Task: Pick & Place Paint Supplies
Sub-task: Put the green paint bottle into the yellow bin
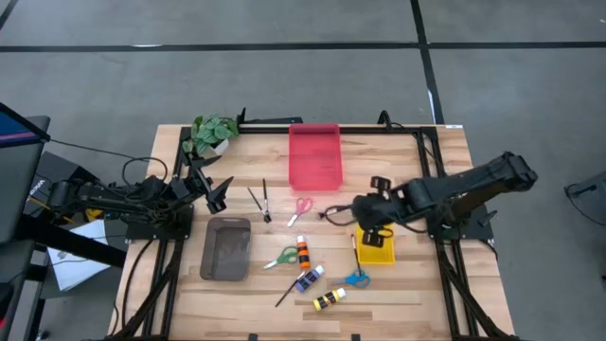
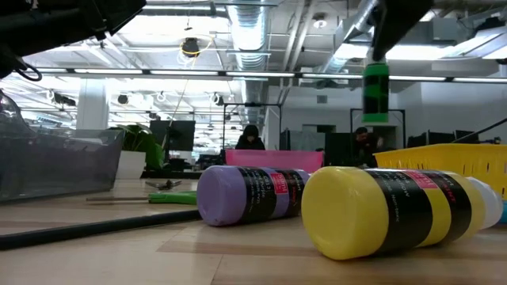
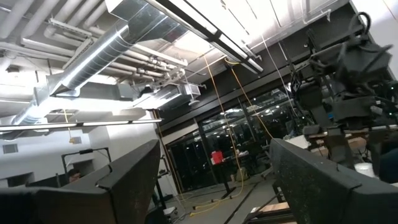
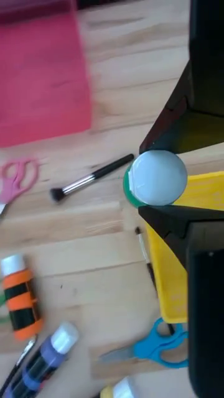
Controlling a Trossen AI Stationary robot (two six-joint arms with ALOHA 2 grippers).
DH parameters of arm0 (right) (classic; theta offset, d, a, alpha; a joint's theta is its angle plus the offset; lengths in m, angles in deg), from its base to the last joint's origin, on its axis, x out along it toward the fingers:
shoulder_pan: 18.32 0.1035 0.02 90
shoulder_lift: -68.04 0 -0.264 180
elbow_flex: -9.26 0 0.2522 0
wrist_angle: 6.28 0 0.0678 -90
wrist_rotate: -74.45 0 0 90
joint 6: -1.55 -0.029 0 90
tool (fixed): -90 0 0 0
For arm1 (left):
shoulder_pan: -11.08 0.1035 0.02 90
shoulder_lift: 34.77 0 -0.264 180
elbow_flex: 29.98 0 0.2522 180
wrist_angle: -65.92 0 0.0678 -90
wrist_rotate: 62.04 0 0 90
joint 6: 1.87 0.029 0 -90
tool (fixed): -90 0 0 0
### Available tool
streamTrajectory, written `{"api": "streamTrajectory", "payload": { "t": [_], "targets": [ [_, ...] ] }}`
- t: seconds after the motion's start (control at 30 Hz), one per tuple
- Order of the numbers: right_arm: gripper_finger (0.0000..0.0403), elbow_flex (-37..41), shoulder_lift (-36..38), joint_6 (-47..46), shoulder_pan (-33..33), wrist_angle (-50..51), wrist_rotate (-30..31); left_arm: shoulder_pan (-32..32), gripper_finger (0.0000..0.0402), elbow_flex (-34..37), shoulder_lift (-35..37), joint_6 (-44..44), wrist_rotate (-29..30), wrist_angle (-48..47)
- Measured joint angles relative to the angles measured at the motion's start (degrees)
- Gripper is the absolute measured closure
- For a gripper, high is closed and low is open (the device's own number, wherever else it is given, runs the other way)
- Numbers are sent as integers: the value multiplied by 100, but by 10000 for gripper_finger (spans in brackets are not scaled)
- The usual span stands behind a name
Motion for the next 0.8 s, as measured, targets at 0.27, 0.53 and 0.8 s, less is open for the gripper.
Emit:
{"api": "streamTrajectory", "payload": {
  "t": [0.27,0.53,0.8],
  "targets": [
    [294,219,-5,-1339,671,329,256,-1,104,0,1,-2,4,-20],
    [294,1408,655,-2516,970,86,291,-2,104,0,-1,-36,14,-19],
    [294,2431,1451,-2706,923,-796,0,-2,104,1,-1,-105,15,-12]
  ]
}}
